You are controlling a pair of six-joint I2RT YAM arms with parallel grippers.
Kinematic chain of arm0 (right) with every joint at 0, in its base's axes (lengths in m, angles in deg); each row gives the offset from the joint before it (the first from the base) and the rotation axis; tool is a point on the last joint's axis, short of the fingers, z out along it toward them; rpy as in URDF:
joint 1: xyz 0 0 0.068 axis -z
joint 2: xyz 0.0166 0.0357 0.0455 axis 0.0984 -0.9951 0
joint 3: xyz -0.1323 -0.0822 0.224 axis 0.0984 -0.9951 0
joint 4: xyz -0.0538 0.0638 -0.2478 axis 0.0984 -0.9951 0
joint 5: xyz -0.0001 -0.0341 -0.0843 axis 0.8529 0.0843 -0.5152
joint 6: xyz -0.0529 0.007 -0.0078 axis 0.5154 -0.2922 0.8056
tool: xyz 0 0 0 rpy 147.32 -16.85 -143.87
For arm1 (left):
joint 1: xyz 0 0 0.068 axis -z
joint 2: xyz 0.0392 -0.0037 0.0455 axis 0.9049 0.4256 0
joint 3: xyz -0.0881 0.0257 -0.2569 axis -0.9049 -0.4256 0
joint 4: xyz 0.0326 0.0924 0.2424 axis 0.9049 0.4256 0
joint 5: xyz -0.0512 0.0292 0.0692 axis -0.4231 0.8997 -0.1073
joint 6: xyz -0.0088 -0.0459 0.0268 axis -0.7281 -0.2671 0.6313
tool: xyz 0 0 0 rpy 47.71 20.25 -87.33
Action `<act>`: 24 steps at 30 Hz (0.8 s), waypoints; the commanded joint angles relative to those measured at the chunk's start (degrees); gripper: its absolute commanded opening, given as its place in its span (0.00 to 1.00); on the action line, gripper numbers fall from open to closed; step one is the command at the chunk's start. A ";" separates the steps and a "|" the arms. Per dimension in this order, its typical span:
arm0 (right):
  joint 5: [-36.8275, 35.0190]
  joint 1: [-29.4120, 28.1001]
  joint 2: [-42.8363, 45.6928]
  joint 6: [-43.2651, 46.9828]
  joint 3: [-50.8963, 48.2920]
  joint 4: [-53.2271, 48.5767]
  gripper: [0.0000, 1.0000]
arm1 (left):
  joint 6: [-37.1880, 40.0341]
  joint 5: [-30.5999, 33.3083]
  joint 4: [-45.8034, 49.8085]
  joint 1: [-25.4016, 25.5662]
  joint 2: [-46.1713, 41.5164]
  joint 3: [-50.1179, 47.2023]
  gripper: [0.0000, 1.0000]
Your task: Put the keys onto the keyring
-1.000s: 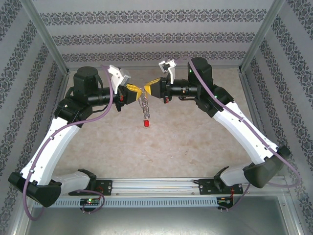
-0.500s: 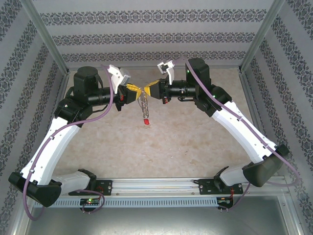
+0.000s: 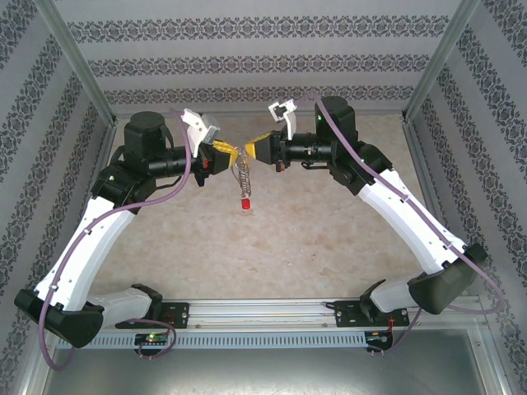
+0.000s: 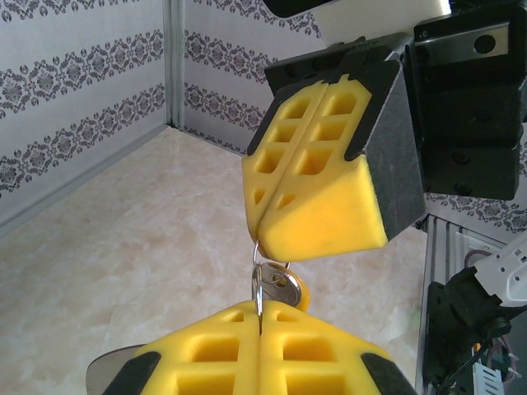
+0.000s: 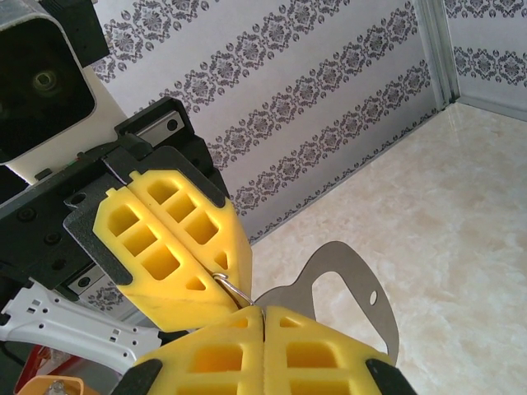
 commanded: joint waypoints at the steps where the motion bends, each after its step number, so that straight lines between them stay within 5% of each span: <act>1: -1.02 0.72 -0.02 -0.75 1.31 -0.47 0.00 | 1.41 -1.07 -1.25 -0.38 -0.81 1.34 0.00; 14: 3.28 1.72 -2.87 -5.35 2.26 -0.70 0.00 | 1.30 0.64 -3.73 -0.39 -1.04 1.10 0.00; 24: 3.72 2.56 -2.51 -6.57 2.78 0.26 0.30 | 0.94 0.63 -6.20 -0.44 -0.97 0.42 0.00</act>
